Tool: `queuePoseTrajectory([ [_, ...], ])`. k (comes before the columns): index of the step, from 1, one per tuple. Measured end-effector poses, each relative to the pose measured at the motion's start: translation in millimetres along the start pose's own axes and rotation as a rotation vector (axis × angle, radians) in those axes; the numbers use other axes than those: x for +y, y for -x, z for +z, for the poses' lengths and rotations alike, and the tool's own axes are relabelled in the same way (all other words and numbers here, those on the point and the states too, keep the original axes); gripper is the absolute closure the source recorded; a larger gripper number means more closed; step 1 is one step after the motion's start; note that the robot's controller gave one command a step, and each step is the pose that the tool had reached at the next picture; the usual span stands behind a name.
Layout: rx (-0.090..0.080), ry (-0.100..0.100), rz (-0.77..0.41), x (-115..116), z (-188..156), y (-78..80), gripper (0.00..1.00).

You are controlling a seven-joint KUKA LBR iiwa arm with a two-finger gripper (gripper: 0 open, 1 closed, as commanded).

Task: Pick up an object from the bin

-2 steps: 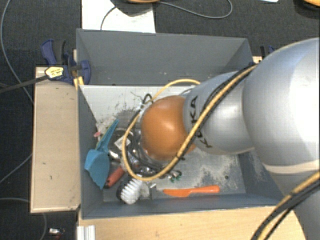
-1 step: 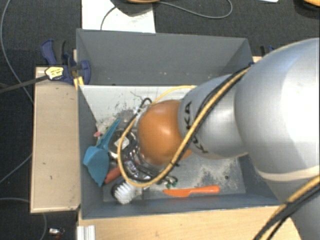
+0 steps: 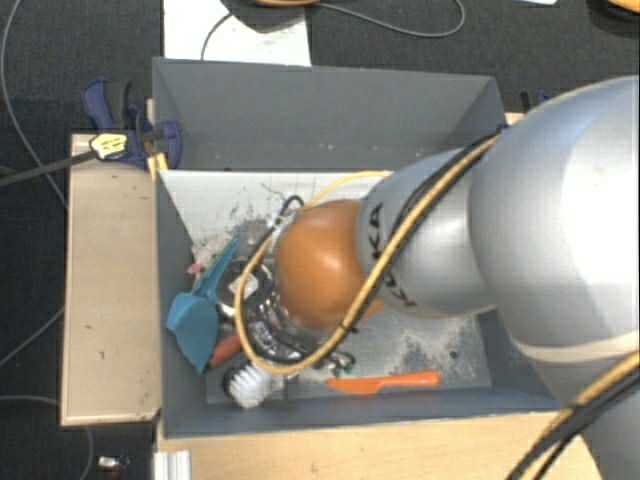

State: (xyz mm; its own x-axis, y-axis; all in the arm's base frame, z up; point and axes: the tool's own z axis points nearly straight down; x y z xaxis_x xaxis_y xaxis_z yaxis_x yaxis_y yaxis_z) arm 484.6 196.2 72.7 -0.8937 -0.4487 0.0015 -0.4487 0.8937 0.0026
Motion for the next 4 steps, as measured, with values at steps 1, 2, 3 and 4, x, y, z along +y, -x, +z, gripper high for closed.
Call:
queuePoseTrajectory([
  [1,0.000,0.001,0.002,0,-2,-0.4,1.00],
  [2,0.000,0.000,0.005,0,-13,-0.6,1.00],
  [3,0.010,0.001,0.007,0,-35,-3.1,1.00],
  [4,0.005,0.001,0.011,0,-78,-1.9,1.00],
])
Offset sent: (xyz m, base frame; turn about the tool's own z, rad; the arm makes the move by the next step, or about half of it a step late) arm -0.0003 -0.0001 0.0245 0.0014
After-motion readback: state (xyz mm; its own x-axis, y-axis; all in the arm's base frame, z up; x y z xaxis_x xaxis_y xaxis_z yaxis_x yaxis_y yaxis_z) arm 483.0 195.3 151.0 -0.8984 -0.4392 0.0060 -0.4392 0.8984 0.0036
